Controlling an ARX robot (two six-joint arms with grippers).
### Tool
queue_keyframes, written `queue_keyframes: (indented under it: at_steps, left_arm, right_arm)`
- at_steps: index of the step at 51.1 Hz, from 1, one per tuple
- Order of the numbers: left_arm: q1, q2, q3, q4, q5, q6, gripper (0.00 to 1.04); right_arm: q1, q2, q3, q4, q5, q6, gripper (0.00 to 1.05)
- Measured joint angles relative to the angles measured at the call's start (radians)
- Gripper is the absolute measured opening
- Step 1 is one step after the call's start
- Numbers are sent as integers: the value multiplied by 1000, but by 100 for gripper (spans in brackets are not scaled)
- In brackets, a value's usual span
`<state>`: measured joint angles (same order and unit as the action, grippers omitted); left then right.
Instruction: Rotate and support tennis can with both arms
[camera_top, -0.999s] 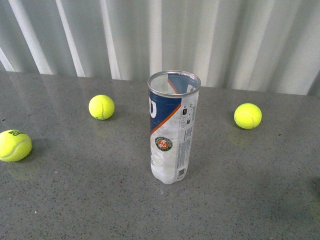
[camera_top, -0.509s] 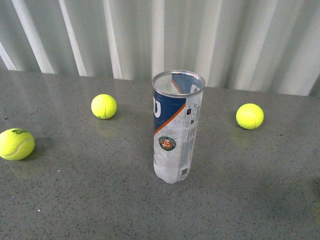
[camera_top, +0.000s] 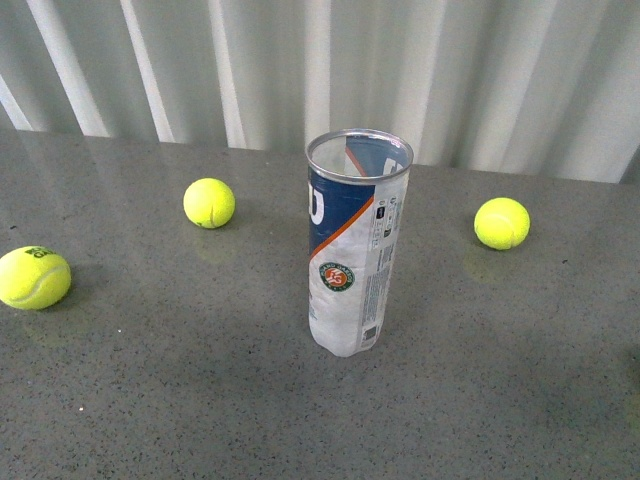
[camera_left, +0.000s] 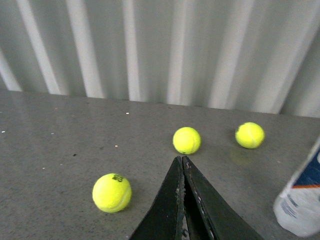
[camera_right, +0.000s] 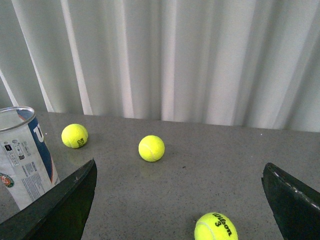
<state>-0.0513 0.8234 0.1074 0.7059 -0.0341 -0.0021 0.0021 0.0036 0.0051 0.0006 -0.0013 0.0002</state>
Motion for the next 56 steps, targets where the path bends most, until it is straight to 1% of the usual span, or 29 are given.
queue_keyframes:
  at_steps: [2, 9, 15, 17, 21, 38, 56]
  left_arm:
    - [27, -32, -13, -18, 28, 0, 4]
    - [48, -110, -38, -69, 31, 0, 4]
    - [49, -169, -55, -112, 31, 0, 4]
    - [49, -173, -77, -85, 31, 0, 4]
    - [49, -208, -82, -102, 32, 0, 4]
    - [49, -416, -83, -299, 34, 0, 4]
    - [49, -552, -83, -430, 34, 0, 4]
  right_arm:
    - [0, 0, 0, 0, 0, 0, 97]
    - [0, 0, 0, 0, 0, 0, 97]
    - [0, 0, 0, 0, 0, 0, 97]
    - [0, 0, 0, 0, 0, 0, 97]
    - [0, 0, 0, 0, 0, 0, 97]
    - [0, 0, 0, 0, 0, 0, 97]
    - [0, 0, 0, 0, 0, 0, 97]
